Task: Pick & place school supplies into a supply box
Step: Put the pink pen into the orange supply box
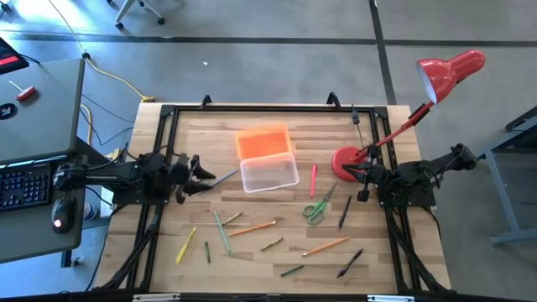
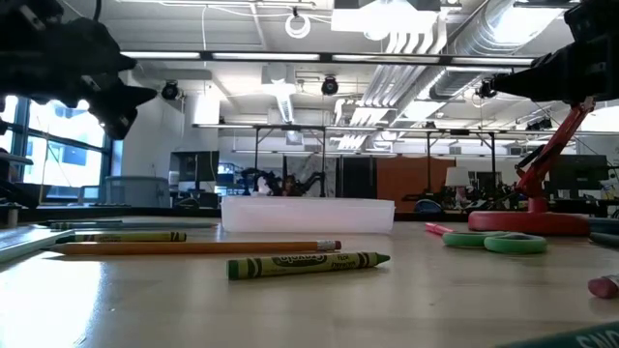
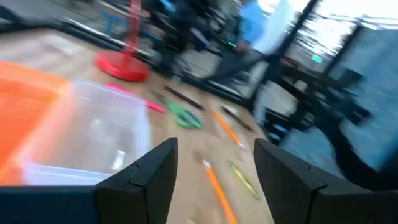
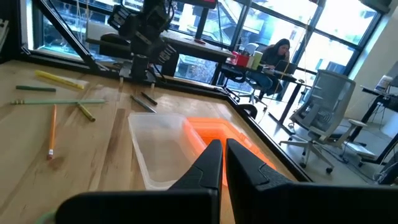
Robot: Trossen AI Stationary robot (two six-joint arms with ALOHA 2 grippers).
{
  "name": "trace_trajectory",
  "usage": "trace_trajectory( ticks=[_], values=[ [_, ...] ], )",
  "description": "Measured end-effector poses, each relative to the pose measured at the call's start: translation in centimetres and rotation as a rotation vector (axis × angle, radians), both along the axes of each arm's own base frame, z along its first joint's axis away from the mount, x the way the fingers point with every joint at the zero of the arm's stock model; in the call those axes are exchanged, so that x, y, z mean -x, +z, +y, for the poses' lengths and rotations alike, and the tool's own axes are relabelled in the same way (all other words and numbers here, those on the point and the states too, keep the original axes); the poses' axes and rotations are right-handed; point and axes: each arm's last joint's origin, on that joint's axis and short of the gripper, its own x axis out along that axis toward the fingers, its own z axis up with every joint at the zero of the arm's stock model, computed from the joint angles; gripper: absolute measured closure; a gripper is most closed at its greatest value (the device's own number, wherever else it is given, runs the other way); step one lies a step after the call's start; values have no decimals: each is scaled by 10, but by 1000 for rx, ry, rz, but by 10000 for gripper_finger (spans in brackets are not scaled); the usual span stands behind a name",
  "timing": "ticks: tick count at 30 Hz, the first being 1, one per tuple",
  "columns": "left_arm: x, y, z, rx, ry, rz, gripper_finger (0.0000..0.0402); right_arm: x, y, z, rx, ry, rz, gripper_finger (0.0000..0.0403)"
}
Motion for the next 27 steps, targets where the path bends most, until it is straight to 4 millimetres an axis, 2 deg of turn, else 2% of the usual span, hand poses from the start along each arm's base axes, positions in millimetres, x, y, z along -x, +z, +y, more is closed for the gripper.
trace_trajectory(
  ticks=[4,6,10,13,18,22,27],
  values=[
    [1,-1,-4,1,-133,6,160,0,2,0,-162,8,-64,403],
    [1,-1,-4,10,-136,6,160,0,5,0,-218,-3,-105,403],
    [0,-4,0,28,4,42,160,0,9,0,-191,-7,-132,403],
    [0,-6,3,113,123,76,160,0,9,0,-123,-7,-115,403],
    [0,-7,5,221,210,92,160,0,11,0,-111,-8,-131,403],
    [0,-7,9,200,319,73,160,2,19,-2,-64,-51,-194,403],
    [1,-4,14,-19,479,39,160,4,28,-4,-74,-103,-272,403]
  ],
)
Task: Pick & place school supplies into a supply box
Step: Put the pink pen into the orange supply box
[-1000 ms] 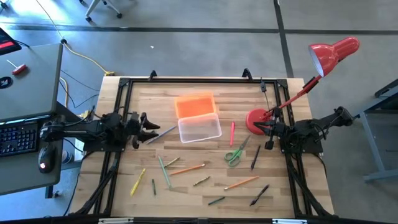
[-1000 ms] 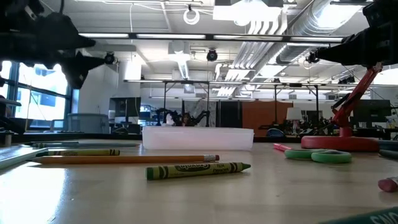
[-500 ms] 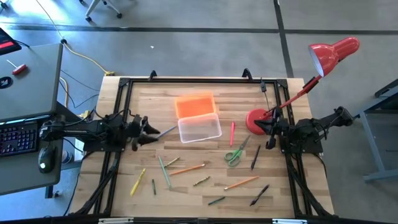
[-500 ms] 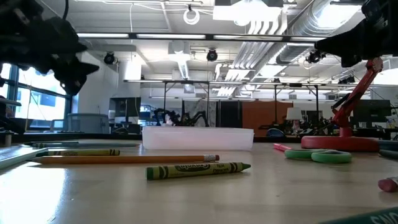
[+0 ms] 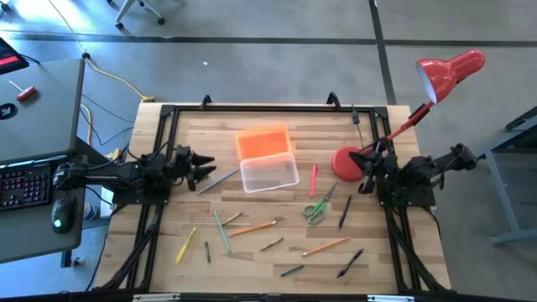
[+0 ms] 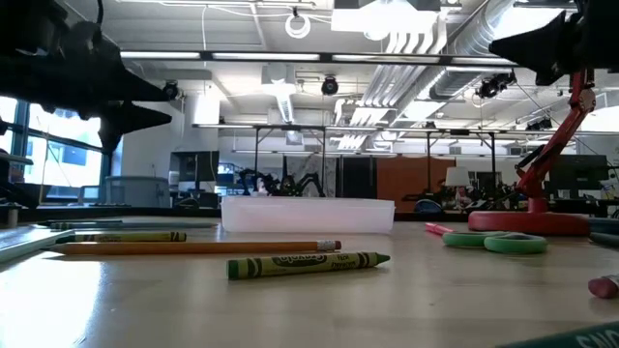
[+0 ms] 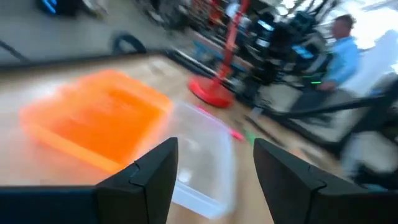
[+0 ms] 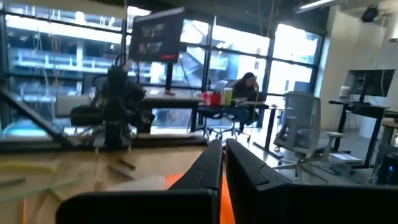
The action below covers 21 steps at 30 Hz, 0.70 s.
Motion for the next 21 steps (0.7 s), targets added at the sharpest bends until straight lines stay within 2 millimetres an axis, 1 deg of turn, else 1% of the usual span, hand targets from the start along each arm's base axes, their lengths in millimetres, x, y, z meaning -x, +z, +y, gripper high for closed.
trace_trajectory(
  ticks=[4,7,11,15,21],
  values=[
    [0,0,3,-82,92,30,160,-1,-1,1,-35,51,-9,403],
    [0,0,3,-86,88,31,160,-1,-4,2,-68,59,7,403],
    [0,2,3,-87,96,11,160,-2,-9,1,-106,18,45,398],
    [0,5,3,-113,112,-7,160,-4,-13,1,-96,7,87,375],
    [0,7,4,-115,132,-34,160,-12,-20,3,-57,-45,183,325]
  ],
)
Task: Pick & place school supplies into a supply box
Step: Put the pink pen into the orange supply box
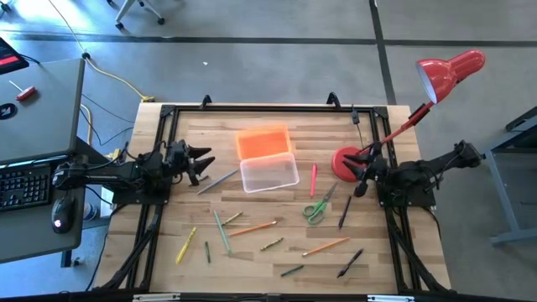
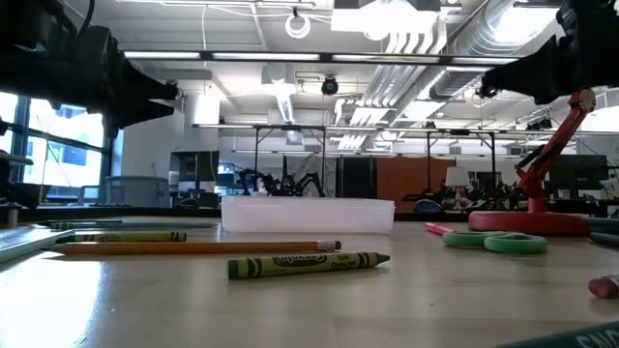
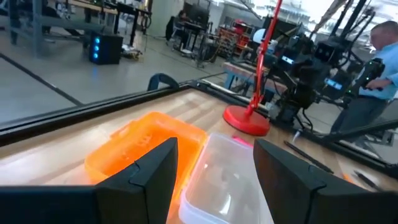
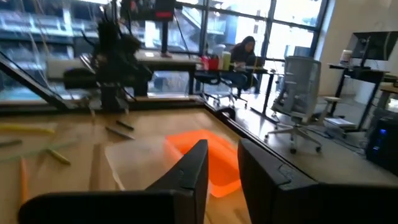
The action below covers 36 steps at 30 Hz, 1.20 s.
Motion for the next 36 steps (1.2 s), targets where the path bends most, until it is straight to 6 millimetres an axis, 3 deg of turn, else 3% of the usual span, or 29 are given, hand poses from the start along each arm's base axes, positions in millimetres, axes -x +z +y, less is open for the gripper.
trace_trajectory(
  ticks=[3,9,14,21,27,36],
  values=[
    [0,0,1,0,35,-5,160,-5,-5,2,26,-1,66,304],
    [1,2,2,-1,69,-18,160,-21,-22,6,59,190,241,299],
    [1,8,2,-23,71,-79,160,-34,-33,-7,129,176,367,310],
    [2,12,2,-52,75,-104,160,-52,-38,-31,64,334,345,318],
    [2,12,2,-52,75,-104,160,-70,-40,-52,-12,393,448,318],
    [1,11,2,-52,70,-92,160,-116,-53,-66,-23,570,769,318]
  ],
)
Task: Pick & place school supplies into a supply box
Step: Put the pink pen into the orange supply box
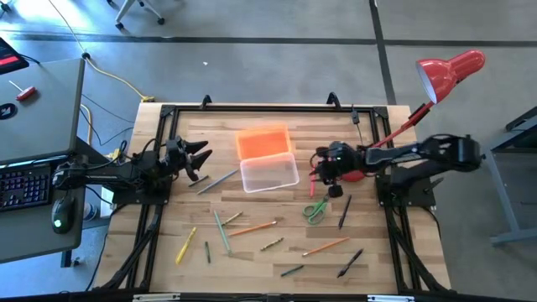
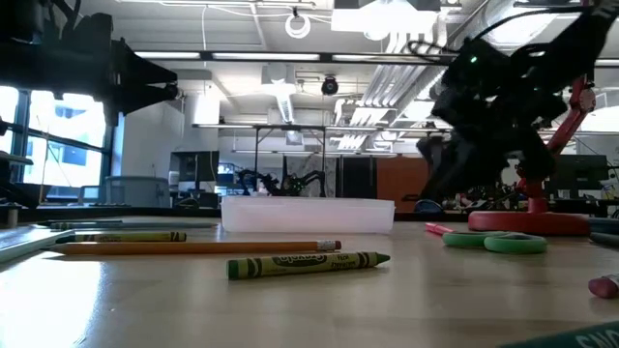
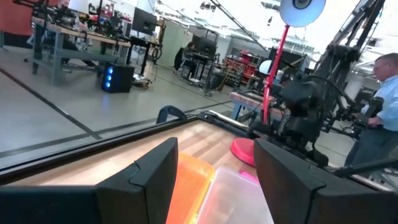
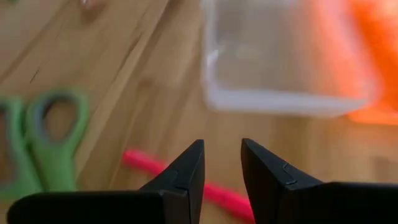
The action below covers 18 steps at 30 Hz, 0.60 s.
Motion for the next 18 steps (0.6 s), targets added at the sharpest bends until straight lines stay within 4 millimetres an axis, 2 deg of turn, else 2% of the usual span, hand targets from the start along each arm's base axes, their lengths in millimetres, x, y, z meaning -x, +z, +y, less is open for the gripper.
trace_trajectory(
  ticks=[6,11,18],
  values=[
    [0,-1,0,7,-3,10,160,-5,-1,-2,111,124,132,318],
    [-1,-1,-1,4,-38,10,160,-10,5,-3,149,185,101,318],
    [-1,-1,-1,2,-56,11,160,-13,-12,-4,163,233,165,318]
  ],
)
